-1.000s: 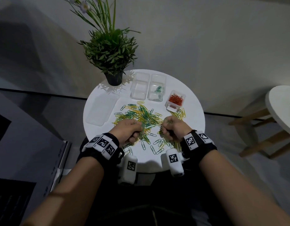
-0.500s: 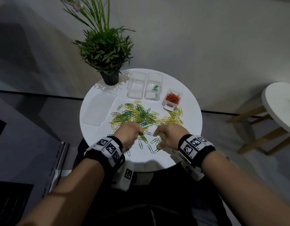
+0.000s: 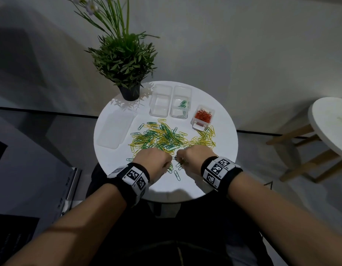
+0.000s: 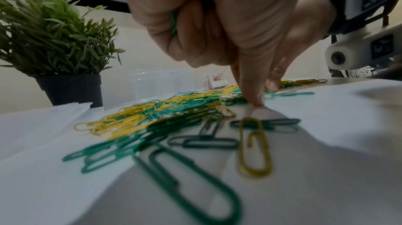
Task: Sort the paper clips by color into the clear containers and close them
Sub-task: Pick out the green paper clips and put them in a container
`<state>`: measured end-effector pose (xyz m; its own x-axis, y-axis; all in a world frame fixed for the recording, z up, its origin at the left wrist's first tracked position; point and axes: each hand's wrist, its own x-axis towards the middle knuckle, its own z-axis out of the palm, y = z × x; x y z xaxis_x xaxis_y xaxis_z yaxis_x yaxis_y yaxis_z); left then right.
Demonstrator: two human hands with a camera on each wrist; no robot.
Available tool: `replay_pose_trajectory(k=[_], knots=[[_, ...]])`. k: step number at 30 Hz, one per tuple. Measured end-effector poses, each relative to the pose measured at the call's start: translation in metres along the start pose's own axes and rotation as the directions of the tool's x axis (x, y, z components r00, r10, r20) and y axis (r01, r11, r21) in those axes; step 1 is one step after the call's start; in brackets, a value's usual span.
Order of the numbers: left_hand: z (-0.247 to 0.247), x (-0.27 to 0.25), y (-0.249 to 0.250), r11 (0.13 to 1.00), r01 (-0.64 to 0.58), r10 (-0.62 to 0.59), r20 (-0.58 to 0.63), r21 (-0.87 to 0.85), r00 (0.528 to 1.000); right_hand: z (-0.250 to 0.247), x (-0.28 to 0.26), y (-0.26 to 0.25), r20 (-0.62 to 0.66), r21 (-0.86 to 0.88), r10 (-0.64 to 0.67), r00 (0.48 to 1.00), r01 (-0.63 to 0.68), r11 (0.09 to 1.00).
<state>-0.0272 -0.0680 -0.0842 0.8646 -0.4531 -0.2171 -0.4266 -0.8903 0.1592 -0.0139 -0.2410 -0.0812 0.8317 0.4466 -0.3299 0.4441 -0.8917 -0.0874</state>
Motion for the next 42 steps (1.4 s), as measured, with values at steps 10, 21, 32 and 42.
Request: replay_pose_trajectory(k=[10,21,32,42], knots=[[-0.002,0.003,0.004,0.985,-0.118,0.108,0.084,0.129,0.991,0.007,0.002,-0.003,0.053,-0.072,-0.058,0.997,0.062,0.995],[0.007,0.005,-0.006,0.804,0.196,-0.197,0.06,-0.561,0.979,0.021,0.001,0.003,0.007,0.045,-0.007,1.0,0.007,0.999],[-0.018,0.011,0.018,0.256,0.338,-0.246,0.278,-0.906,0.929,-0.002,0.001,0.044,0.184,0.963,0.49,0.852,-0.256,0.083],[-0.005,0.007,0.019,0.895,0.136,-0.034,0.239,-0.424,0.97,-0.001,0.0,0.043,0.282,0.903,0.279,0.918,-0.156,-0.4]])
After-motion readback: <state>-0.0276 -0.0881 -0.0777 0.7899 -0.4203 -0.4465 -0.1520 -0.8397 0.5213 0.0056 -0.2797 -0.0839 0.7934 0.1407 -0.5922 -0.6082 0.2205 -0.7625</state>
